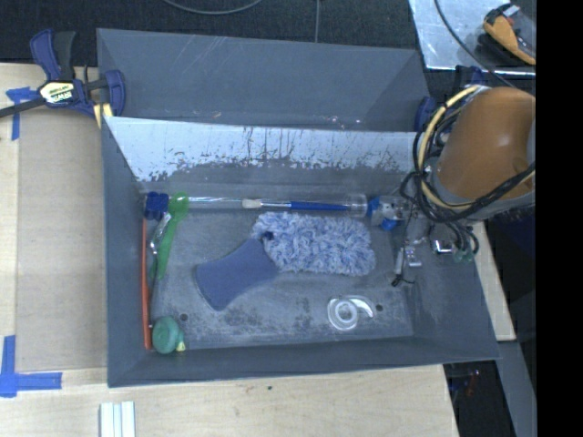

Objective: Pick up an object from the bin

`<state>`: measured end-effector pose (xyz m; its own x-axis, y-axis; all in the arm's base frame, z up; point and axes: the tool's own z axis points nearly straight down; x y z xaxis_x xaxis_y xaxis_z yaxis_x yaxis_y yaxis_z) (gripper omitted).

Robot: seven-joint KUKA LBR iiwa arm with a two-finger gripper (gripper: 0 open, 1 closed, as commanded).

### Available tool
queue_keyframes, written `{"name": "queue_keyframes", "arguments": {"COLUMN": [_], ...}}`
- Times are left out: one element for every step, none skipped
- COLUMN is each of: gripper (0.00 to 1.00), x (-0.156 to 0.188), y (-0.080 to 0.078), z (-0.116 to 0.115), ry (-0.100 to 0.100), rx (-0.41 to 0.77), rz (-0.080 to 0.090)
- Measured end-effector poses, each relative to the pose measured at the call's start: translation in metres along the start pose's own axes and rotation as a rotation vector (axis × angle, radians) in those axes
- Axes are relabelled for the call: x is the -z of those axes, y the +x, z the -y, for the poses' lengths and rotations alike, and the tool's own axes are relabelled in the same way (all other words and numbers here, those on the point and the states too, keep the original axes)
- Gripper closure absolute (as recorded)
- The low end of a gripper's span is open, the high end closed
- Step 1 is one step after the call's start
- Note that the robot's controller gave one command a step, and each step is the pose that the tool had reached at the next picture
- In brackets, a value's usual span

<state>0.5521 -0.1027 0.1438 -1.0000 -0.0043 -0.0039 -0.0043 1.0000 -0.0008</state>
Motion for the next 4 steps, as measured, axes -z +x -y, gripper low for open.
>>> {"name": "queue_keyframes", "arguments": {"gripper": [0.0,0.0,0.0,1.0], "x": [0.0,-0.072,-0.073,-0.071], "y": [0.0,-0.008,-0.018,-0.025], "z": [0.0,-0.012,-0.01,-0.039], "ry": [0.0,0.0,0.001,0.002], "rx": [0.0,0.262,0.219,0.258], "rz": [0.0,0.002,0.006,0.013]}}
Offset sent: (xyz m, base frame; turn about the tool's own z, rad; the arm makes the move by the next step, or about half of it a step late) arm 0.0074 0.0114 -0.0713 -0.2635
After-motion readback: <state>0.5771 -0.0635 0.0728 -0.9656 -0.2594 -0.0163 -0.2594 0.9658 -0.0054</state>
